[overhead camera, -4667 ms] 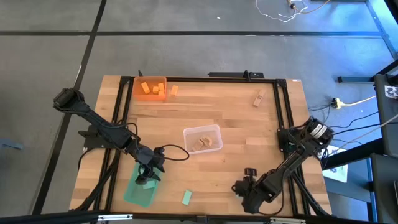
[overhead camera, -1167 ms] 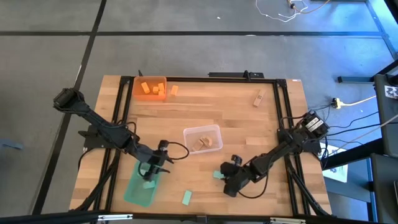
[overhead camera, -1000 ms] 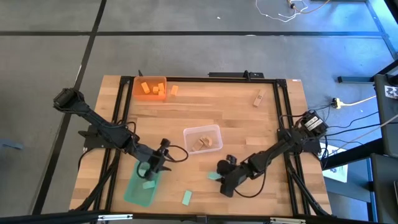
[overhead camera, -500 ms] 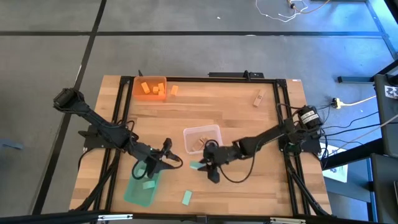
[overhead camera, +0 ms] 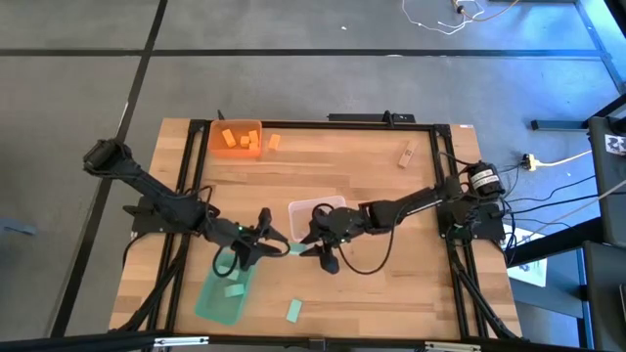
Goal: Sort & place blocks by color
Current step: Put the blue block into the green bin
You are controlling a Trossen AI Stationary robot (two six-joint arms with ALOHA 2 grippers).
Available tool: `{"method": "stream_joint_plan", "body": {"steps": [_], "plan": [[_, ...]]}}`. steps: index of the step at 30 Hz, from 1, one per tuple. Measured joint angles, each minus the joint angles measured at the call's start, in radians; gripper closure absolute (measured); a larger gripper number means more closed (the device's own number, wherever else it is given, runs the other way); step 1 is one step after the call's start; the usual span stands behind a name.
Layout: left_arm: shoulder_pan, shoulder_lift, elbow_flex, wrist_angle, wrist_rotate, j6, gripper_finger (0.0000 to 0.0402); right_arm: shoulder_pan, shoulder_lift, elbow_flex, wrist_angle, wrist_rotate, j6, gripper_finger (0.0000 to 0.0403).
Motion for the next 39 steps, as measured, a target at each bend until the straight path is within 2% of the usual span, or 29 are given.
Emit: {"method": "stream_joint_plan", "body": {"steps": [11,39], "plan": [[0.009,0.005,0.000,0.062,0.034,0.110,0.0224,-0.004,0.000,0.000,0.000,0.000,-0.015,0.0273],[0.052,0.135,0.000,0.197,0.066,0.110,0.0224,-0.004,0.000,0.000,0.001,0.003,-0.016,0.0273]]}}
